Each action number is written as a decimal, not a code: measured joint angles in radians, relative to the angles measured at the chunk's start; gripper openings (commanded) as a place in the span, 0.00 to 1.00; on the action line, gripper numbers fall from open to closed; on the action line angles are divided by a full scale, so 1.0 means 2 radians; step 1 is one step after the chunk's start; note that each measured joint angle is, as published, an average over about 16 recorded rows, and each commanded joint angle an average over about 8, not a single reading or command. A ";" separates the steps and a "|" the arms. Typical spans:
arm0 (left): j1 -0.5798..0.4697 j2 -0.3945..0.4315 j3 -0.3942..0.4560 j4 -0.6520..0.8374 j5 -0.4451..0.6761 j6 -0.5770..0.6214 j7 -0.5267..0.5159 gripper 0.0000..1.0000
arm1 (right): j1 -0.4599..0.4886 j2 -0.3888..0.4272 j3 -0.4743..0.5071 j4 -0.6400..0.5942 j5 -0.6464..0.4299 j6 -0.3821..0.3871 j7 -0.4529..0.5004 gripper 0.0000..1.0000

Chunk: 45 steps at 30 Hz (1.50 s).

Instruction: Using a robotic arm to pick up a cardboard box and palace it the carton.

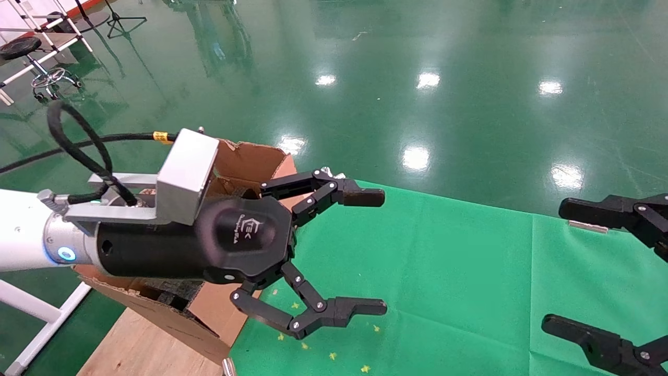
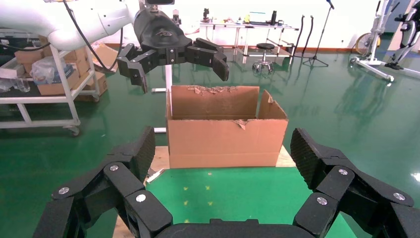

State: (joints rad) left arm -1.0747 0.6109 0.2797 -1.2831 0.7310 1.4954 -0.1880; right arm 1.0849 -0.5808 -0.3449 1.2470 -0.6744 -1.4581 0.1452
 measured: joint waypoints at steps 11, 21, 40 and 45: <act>-0.001 0.000 0.001 0.001 0.001 0.000 0.000 1.00 | 0.000 0.000 0.000 0.000 0.000 0.000 0.000 1.00; -0.001 0.000 0.001 0.001 0.001 0.000 0.000 1.00 | 0.000 0.000 0.000 0.000 0.000 0.000 0.000 1.00; -0.002 0.000 0.001 0.002 0.002 0.000 -0.001 1.00 | 0.000 0.000 0.000 0.000 0.000 0.000 0.000 1.00; -0.002 0.000 0.001 0.002 0.002 0.000 -0.001 1.00 | 0.000 0.000 0.000 0.000 0.000 0.000 0.000 1.00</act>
State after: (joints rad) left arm -1.0779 0.6116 0.2816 -1.2796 0.7350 1.4947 -0.1890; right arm 1.0849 -0.5808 -0.3449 1.2470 -0.6747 -1.4582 0.1452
